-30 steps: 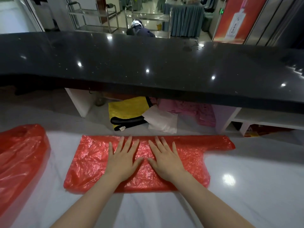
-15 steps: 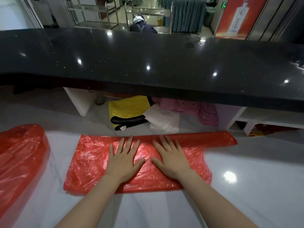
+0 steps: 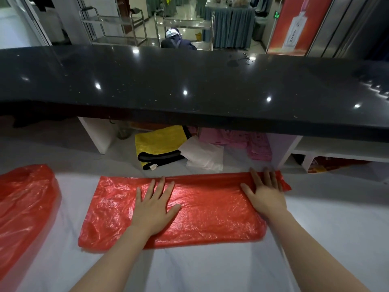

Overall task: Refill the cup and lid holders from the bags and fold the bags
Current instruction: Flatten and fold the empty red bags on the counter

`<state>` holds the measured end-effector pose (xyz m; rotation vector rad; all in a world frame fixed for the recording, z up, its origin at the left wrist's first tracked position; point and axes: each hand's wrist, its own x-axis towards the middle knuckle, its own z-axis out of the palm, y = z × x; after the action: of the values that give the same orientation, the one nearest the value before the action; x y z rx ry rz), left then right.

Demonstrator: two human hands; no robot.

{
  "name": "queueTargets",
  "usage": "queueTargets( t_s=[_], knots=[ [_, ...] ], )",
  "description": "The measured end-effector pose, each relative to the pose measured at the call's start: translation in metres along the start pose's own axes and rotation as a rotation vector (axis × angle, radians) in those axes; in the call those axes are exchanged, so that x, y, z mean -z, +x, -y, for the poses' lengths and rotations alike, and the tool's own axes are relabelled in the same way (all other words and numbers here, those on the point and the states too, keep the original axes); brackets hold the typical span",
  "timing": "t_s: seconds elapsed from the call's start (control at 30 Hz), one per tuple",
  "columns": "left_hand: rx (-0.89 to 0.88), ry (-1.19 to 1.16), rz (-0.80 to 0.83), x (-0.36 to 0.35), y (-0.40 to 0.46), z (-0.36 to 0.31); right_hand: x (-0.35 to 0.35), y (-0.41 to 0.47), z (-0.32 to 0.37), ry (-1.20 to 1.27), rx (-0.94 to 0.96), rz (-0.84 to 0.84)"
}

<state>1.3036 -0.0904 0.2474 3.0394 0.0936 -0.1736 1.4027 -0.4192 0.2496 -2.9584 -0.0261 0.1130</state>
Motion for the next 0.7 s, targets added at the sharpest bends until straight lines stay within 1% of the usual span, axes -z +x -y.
queueTargets(
  t_s=[0.1,0.17,0.2,0.27,0.3,0.37,0.47,0.63,0.7],
  knots=[
    [-0.001,0.0,0.009,-0.001,-0.004,0.002,0.006,-0.002,0.005,-0.007,0.0,0.054],
    [0.003,0.008,0.013,-0.002,-0.007,0.004,0.015,-0.007,0.016,-0.015,0.007,0.04],
    [0.005,0.006,0.012,-0.002,-0.007,0.005,0.02,-0.01,0.026,-0.034,0.045,-0.002],
    [0.01,-0.005,0.014,-0.002,-0.008,0.004,0.026,-0.022,0.058,-0.052,0.195,-0.074],
    [0.014,-0.01,0.014,-0.001,-0.009,0.002,0.025,-0.029,0.078,-0.036,0.283,-0.077],
    [0.024,-0.017,0.013,-0.001,-0.011,0.0,0.016,-0.044,0.116,0.015,0.402,-0.009],
    [0.041,-0.028,0.018,-0.003,-0.016,-0.004,-0.007,-0.063,0.144,0.056,0.425,0.126],
    [0.011,-0.055,0.017,-0.002,-0.02,0.003,-0.026,-0.066,0.137,0.038,0.434,0.098],
    [0.049,-0.061,-0.01,-0.002,-0.023,0.017,-0.026,-0.064,0.137,0.038,0.439,0.098]
  ],
)
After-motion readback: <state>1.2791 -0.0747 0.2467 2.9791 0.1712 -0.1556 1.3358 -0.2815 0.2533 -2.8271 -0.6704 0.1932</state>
